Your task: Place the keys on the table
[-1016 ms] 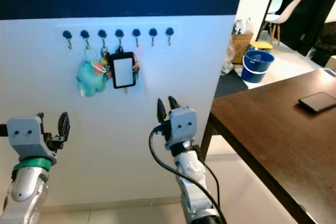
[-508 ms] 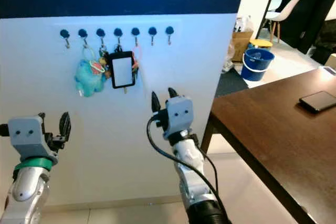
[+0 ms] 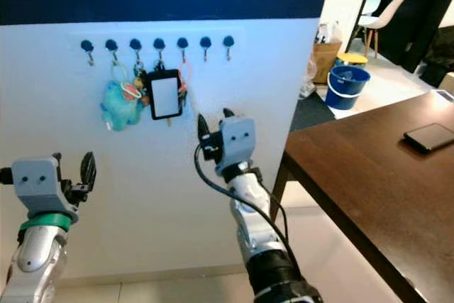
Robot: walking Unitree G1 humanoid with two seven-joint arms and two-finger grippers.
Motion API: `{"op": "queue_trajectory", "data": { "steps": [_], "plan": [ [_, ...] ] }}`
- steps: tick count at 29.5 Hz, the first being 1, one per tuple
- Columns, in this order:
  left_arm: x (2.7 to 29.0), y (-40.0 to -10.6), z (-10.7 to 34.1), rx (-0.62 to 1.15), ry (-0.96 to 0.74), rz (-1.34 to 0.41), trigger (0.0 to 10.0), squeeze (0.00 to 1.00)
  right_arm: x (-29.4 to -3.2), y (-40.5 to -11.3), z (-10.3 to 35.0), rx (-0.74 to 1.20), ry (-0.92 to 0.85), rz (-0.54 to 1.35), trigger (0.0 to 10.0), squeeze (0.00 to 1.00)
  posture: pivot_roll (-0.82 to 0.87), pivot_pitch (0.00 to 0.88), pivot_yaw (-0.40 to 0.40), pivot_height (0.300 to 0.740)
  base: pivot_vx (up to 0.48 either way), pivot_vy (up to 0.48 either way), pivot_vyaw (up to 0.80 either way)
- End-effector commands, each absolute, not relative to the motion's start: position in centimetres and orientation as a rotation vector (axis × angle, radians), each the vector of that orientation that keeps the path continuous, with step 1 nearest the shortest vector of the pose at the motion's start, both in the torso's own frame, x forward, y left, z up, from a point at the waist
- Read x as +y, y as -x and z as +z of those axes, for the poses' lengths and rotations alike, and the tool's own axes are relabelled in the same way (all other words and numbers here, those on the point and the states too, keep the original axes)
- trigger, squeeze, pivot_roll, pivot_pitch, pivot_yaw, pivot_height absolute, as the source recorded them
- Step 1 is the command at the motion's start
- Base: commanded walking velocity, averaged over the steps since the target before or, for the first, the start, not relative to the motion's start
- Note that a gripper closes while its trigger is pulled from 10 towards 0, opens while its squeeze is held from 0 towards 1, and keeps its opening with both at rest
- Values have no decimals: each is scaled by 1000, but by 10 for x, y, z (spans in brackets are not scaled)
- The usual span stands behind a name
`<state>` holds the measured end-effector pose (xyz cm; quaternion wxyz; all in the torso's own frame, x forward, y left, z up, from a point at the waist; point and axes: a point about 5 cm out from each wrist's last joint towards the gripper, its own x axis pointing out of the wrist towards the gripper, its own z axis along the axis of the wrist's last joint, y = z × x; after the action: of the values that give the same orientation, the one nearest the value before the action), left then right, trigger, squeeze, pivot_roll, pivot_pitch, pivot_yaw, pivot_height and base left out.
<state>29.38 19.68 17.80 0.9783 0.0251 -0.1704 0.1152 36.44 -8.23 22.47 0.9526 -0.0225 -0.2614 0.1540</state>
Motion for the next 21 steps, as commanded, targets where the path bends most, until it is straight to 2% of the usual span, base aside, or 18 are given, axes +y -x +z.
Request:
{"op": "queue_trajectory", "data": {
  "steps": [1,10,11,21],
  "plan": [
    [198,-293,175,-325,-54,241,10000,0,-80,-365,223,-522,37,322,10000,1000,-153,42,82,740,0,0,0],
    [199,-292,174,-322,-54,247,10000,0,-77,-370,224,-504,56,325,10000,1000,-153,42,82,740,0,0,0],
    [199,-292,175,-323,-54,245,10000,0,-76,-372,226,-501,66,335,10000,0,-142,47,80,740,0,0,0],
    [198,-293,177,-327,-54,236,10000,0,-75,-382,233,-489,93,348,10000,0,-142,47,80,740,0,0,0]
  ]
}}
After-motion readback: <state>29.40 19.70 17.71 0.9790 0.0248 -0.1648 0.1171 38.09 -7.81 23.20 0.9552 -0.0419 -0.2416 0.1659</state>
